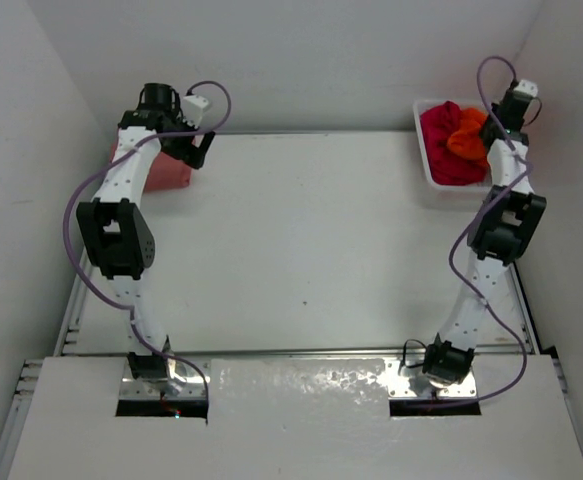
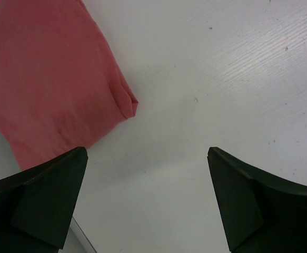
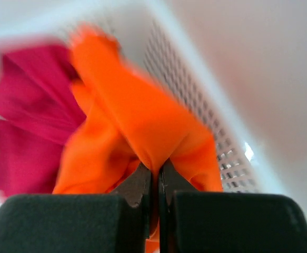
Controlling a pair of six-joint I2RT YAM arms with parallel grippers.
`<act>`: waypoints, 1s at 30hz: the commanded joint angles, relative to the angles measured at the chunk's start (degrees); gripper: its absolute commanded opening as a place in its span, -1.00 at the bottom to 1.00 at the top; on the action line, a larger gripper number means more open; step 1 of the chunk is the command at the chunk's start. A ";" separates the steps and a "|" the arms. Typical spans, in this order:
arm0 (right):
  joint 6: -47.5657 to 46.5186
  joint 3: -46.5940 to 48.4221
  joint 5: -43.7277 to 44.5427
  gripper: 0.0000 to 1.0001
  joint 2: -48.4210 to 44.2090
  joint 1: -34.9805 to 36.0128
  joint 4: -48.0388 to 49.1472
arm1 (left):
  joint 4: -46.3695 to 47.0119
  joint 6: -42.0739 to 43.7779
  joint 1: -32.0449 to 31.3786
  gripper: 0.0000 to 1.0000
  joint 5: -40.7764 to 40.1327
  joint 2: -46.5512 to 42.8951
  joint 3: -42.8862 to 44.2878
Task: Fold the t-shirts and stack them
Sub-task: Grab crumpled tshirt from bin with the right arm, then move the tshirt to the center of the board
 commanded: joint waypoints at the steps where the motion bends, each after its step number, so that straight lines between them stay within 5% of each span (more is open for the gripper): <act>1: 1.33 -0.90 -2.47 -1.00 -16.39 0.93 9.37 | 1.15 -0.57 0.17 0.93 -0.01 -3.05 1.59; 7: 2.21 -15.85 -3.17 -1.00 -36.86 4.00 15.80 | 6.15 -0.48 0.25 0.89 5.43 -11.48 -7.96; 15: 0.62 -13.49 -14.57 -1.00 -54.30 15.60 11.92 | 10.91 -4.87 0.25 0.85 14.84 -24.85 -18.88; 19: 16.42 -20.06 -25.12 -1.00 -59.40 19.91 14.21 | 12.40 -9.35 0.34 0.85 16.16 -26.70 -20.12; 26: 30.85 -47.31 -23.65 -1.00 -61.63 32.48 11.09 | 15.30 -11.56 0.34 0.84 17.49 -26.62 -20.56; 27: 31.13 -47.68 -23.39 -0.91 -56.74 32.49 7.48 | 15.30 -11.30 0.26 0.84 16.87 -26.27 -19.86; 28: 30.43 -47.42 -22.43 -0.34 -53.82 32.05 3.45 | 15.13 -11.12 0.34 0.83 15.56 -25.74 -19.51; 30: 26.23 -45.49 -18.29 0.39 -44.19 29.17 -7.99 | 14.17 -10.07 0.25 0.83 14.59 -25.12 -18.81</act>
